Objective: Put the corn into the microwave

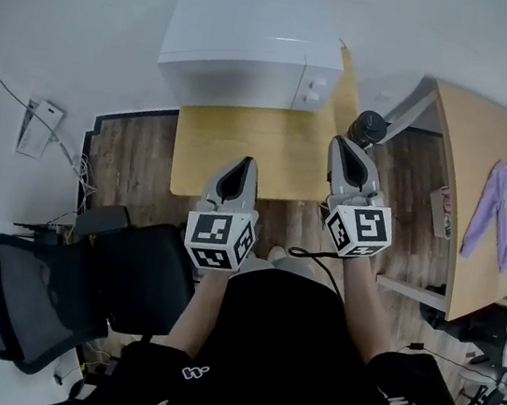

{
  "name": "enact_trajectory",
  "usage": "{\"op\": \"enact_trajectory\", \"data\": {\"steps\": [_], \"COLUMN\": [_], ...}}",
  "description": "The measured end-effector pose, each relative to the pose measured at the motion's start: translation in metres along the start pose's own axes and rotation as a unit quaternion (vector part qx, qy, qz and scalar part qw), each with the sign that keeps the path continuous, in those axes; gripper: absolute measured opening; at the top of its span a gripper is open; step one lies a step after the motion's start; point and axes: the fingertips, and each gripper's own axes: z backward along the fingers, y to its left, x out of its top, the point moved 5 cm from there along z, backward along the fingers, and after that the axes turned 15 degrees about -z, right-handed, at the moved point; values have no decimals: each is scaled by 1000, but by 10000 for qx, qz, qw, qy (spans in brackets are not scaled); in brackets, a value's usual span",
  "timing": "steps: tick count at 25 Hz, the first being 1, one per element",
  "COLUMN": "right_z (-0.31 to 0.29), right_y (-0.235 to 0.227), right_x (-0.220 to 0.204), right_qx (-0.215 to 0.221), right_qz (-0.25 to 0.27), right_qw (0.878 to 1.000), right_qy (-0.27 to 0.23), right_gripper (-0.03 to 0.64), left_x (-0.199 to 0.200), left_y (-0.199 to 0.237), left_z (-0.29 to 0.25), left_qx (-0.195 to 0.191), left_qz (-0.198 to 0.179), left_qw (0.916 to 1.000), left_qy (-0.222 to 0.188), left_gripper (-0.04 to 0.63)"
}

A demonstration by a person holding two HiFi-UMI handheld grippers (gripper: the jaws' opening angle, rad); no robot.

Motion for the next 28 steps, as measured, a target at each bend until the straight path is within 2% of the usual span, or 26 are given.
{"op": "enact_trajectory", "data": {"steps": [5,8,13,17,28], "right_z": [16,24,31,37,40], "right_y": [11,24,34,33,38], "right_x": [-14,-25,-29,-29,-30], "right_qx": [-232,-124,31,23,184], "right_qz": [2,2,76,60,61], "right_qw": [9997,9997,9995,9996,9994], "right_qy": [118,209,318,272,297], "right_gripper": [5,5,5,5,5], "left_x": [8,8,6,5,6], "left_y": [-18,-19,-14,-20,-28], "left_z": [4,9,16,17,23], "left_qx": [21,-6,217,107,125], "left_qz": [-343,-342,-394,-309,-392], "left_qw": [9992,9988,9985,9988,9985], "left_qy": [-225,-343,-305,-360,-360], "left_gripper": [0,0,0,0,0]}}
